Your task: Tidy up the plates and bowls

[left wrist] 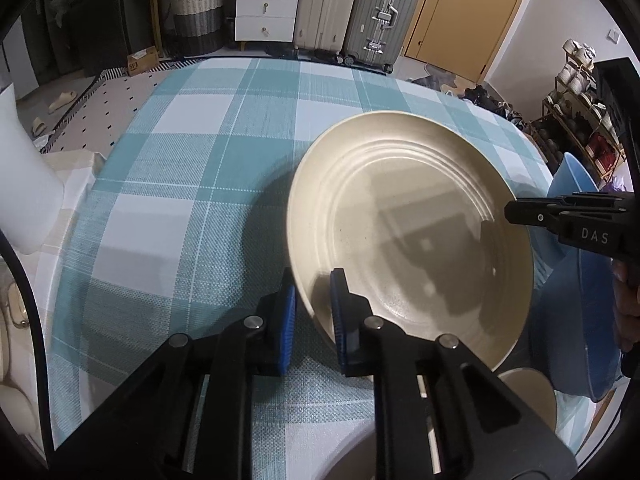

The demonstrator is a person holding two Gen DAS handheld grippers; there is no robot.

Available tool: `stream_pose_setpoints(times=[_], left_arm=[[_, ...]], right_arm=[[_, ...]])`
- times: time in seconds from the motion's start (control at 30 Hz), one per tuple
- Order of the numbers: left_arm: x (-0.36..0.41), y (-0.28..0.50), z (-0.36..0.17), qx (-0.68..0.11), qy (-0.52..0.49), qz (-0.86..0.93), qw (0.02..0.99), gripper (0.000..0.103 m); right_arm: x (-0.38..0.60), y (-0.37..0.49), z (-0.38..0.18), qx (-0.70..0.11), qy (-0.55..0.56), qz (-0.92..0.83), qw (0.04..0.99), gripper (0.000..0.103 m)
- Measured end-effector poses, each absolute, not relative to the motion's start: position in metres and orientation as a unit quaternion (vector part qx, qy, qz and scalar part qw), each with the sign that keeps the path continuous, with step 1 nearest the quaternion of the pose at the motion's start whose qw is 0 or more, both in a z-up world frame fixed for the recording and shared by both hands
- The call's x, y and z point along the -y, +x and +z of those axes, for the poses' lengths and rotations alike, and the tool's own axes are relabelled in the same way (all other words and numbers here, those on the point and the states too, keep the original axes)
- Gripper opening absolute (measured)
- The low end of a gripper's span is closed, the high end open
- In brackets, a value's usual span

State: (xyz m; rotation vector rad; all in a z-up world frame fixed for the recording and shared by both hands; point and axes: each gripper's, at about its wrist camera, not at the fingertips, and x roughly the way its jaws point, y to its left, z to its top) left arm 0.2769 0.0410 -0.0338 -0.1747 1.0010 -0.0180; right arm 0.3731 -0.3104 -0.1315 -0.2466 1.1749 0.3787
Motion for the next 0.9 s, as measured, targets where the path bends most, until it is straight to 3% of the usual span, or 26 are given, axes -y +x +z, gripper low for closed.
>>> stream_pose_setpoints(times=[0.9], left_arm=[[-0.030,0.193,0.056,-0.421,-0.086,-0.013,0.903,0.013]], right_arm=[[0.321,0.293,-0.047,-0.483,-0.103,0.193,0.848,0.010]])
